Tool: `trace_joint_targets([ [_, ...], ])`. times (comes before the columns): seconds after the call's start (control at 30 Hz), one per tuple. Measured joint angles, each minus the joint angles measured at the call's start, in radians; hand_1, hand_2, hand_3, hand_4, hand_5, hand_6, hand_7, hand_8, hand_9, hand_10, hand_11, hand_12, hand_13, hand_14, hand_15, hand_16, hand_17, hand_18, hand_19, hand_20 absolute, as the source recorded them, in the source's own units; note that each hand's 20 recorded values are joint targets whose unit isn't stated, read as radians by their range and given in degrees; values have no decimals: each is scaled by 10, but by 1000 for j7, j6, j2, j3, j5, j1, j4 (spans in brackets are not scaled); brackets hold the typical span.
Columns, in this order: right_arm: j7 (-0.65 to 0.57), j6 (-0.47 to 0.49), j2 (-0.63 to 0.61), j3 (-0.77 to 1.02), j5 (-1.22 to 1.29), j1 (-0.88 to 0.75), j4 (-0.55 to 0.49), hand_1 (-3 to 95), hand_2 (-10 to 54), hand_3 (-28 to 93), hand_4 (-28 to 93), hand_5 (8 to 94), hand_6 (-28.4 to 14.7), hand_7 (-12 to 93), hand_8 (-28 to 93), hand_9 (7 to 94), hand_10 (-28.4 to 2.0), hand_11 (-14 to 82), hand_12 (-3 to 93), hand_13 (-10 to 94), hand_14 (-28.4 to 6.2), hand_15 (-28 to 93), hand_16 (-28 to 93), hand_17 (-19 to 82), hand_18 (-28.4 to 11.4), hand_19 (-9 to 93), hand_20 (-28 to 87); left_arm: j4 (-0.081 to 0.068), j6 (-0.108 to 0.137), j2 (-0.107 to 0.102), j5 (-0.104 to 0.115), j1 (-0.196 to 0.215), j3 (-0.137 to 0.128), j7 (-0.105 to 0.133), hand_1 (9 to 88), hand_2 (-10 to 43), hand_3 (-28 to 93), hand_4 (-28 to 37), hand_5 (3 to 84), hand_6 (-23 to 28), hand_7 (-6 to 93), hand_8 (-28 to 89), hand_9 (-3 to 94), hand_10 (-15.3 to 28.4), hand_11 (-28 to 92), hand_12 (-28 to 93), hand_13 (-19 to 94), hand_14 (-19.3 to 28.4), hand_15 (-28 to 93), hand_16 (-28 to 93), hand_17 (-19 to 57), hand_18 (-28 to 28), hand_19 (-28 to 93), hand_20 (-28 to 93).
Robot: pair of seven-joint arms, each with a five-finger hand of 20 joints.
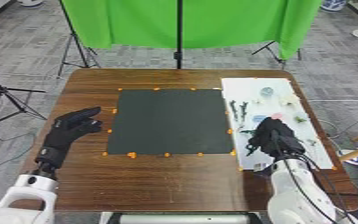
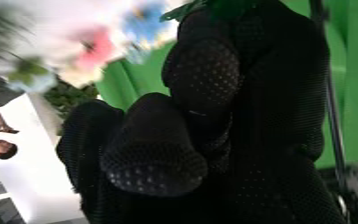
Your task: Arrange flowers
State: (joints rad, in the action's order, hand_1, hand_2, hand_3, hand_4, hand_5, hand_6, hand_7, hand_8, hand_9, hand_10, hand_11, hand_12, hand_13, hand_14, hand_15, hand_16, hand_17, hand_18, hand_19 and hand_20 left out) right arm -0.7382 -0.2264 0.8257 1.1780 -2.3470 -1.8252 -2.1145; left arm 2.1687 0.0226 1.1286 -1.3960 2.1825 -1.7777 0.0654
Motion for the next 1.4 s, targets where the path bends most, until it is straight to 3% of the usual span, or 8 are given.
trace_joint_targets([
  [0.1, 7, -12, -10, -15, 33, 52, -14, 844, -95, -283, 677, 816, -12, 354, 257, 914, -99, 401, 373, 937, -6, 641, 370, 682, -136, 932, 540, -30, 5, -62, 53, -5, -12, 5, 354, 22, 598, -150, 482, 56, 116, -56, 517, 155, 265, 148, 447, 206, 349, -5, 107, 158, 251, 243],
  [0.2, 17, -25, -14, -66, 54, 129, -13, 844, -95, -283, 680, 815, -13, 356, 257, 914, -99, 402, 370, 937, -6, 642, 368, 684, -135, 932, 541, -76, 22, -117, 112, -11, -30, 23, 354, 24, 600, -152, 486, 54, 120, -58, 522, 154, 267, 148, 450, 206, 351, -4, 109, 156, 249, 243],
  [0.33, 41, -45, -10, -198, 103, 268, 11, 843, -95, -283, 681, 815, -14, 358, 256, 914, -100, 407, 365, 937, -6, 644, 366, 684, -134, 932, 544, -141, 83, -170, 172, -11, -59, 69, 351, 29, 605, -155, 491, 53, 126, -59, 528, 153, 274, 149, 454, 206, 354, -5, 114, 155, 244, 243],
  [0.5, 97, -59, 43, -398, 159, 465, 111, 842, -95, -283, 681, 814, -14, 360, 255, 914, -100, 408, 363, 937, -6, 646, 365, 685, -134, 932, 545, -211, 178, -222, 251, -24, -67, 96, 333, 58, 619, -177, 494, 51, 133, -63, 532, 153, 280, 148, 458, 204, 361, -7, 119, 154, 243, 250],
  [0.63, 122, -62, 120, -539, 190, 606, 191, 840, -95, -283, 684, 813, -13, 362, 256, 913, -101, 410, 362, 937, -6, 646, 365, 685, -134, 932, 545, -248, 204, -233, 276, -44, -61, 110, 310, 92, 627, -202, 500, 50, 139, -64, 536, 154, 283, 148, 464, 205, 368, -6, 124, 154, 246, 255],
  [0.8, 144, -69, 211, -681, 249, 752, 249, 840, -95, -283, 685, 812, -13, 366, 254, 912, -100, 411, 362, 937, -7, 647, 364, 688, -133, 932, 546, -254, 234, -225, 295, -54, -36, 134, 299, 92, 635, -219, 501, 51, 140, -66, 539, 156, 285, 149, 469, 206, 373, -7, 125, 154, 246, 258],
  [1.03, 172, -79, 340, -784, 295, 882, 358, 838, -95, -283, 688, 810, -12, 373, 248, 914, -102, 414, 357, 937, -7, 650, 362, 690, -132, 932, 547, -253, 251, -196, 299, -39, -9, 148, 295, 86, 639, -222, 500, 52, 140, -65, 540, 156, 286, 149, 468, 206, 374, -8, 126, 154, 246, 259],
  [1.4, 196, -81, 463, -767, 311, 815, 448, 842, -95, -283, 666, 796, -13, 395, 229, 916, -102, 414, 336, 937, -4, 648, 348, 696, -123, 932, 521, -256, 251, -173, 297, -44, 59, 148, 295, 84, 640, -221, 499, 53, 137, -64, 539, 155, 286, 149, 465, 206, 374, -9, 126, 154, 246, 260],
])
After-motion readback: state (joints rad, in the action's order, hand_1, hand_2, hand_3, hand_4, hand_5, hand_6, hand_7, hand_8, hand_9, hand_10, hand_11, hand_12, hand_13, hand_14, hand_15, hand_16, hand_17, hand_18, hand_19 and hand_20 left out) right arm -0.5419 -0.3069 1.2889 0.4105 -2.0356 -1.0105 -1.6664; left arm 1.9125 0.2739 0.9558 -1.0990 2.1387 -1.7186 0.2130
